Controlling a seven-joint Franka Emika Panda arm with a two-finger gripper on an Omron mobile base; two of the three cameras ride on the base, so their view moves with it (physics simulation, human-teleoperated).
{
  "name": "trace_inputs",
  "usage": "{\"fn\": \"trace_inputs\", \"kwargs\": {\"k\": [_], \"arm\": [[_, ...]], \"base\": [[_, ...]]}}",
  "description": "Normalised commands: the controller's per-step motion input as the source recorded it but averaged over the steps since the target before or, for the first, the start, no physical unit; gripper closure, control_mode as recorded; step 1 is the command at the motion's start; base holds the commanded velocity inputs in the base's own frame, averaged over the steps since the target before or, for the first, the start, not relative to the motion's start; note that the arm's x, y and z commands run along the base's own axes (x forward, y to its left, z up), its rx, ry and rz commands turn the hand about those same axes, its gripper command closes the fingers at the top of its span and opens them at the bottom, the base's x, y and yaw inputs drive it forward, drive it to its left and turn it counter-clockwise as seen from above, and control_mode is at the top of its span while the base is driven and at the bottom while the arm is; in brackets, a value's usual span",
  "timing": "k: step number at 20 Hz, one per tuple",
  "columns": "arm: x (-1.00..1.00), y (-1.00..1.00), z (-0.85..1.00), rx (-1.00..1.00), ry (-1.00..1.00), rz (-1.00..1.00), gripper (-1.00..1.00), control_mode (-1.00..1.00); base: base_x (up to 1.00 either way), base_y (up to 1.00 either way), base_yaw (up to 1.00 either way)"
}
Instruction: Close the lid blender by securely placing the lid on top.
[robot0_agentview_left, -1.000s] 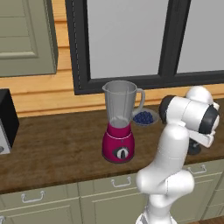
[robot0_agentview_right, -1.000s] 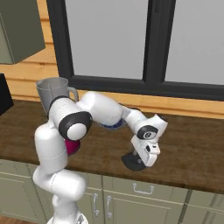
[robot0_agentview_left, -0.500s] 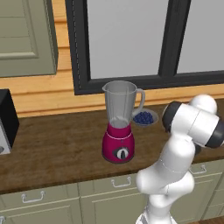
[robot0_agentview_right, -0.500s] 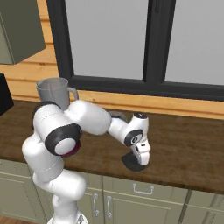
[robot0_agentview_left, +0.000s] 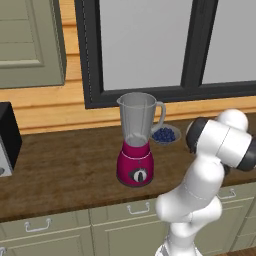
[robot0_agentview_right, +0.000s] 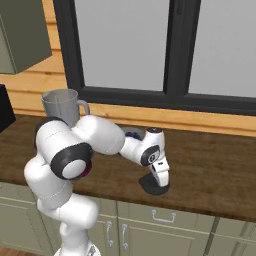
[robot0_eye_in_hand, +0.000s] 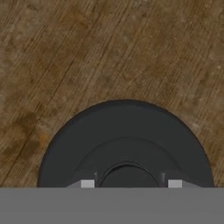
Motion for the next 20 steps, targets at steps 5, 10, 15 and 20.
{"fn": "trace_inputs", "kwargs": {"k": [5, 10, 15, 20], "arm": [[-0.30, -0.07, 0.48, 0.05, -0.07, 0.00, 1.00, -1.00], [-0.18, 0.04, 0.81, 0.02, -0.14, 0.00, 1.00, -1.00], [-0.11, 0.18, 0.89, 0.02, -0.14, 0.00, 1.00, -1.00], [-0.06, 0.52, 0.76, 0.03, -0.17, 0.00, 1.00, -1.00]], "base": [[0.00, 0.00, 0.00], [0.00, 0.00, 0.00], [0.00, 0.00, 0.00], [0.00, 0.00, 0.00]]}}
